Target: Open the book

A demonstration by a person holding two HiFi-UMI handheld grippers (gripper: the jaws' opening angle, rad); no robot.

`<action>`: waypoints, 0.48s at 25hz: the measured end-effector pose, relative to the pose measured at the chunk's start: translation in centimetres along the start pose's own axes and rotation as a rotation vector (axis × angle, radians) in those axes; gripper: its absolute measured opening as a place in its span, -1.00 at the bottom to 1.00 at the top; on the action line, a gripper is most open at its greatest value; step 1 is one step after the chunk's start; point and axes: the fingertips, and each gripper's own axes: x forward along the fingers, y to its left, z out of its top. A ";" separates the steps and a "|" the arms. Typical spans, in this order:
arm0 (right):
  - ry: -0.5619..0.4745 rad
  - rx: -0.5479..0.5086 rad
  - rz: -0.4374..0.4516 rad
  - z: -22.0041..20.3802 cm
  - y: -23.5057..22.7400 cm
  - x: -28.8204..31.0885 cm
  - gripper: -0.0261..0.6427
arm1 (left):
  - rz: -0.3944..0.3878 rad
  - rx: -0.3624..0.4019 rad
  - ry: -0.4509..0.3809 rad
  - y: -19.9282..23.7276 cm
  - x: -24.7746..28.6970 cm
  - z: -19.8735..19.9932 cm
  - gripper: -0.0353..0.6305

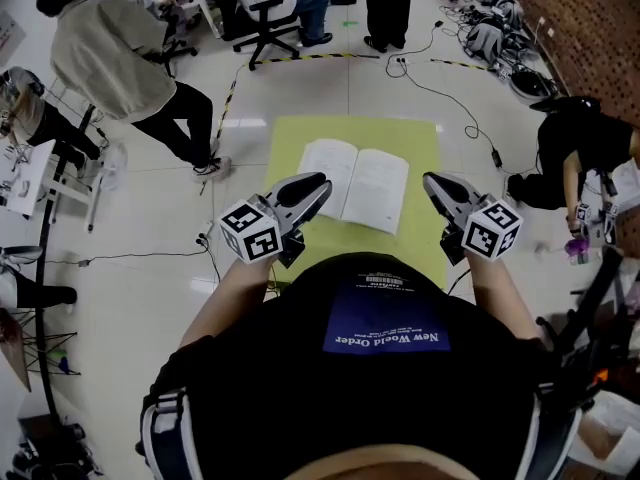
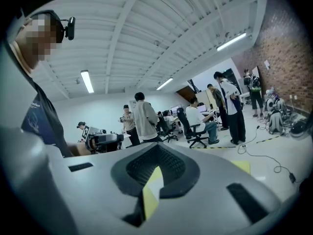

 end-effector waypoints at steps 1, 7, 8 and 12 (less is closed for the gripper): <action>0.001 -0.002 0.002 0.1 0.1 0.0 -0.97 | -0.002 0.000 0.001 -0.1 0.0 0.0 -0.65; 0.010 -0.021 0.010 0.1 0.5 -0.1 -0.97 | -0.006 -0.004 0.003 -0.1 -0.2 0.2 -0.65; 0.011 -0.024 0.011 0.1 0.6 -0.1 -0.97 | -0.007 -0.006 0.003 -0.1 -0.3 0.2 -0.65; 0.019 -0.036 0.016 0.2 0.9 0.0 -0.97 | -0.009 -0.015 0.002 -0.1 -0.3 0.1 -0.65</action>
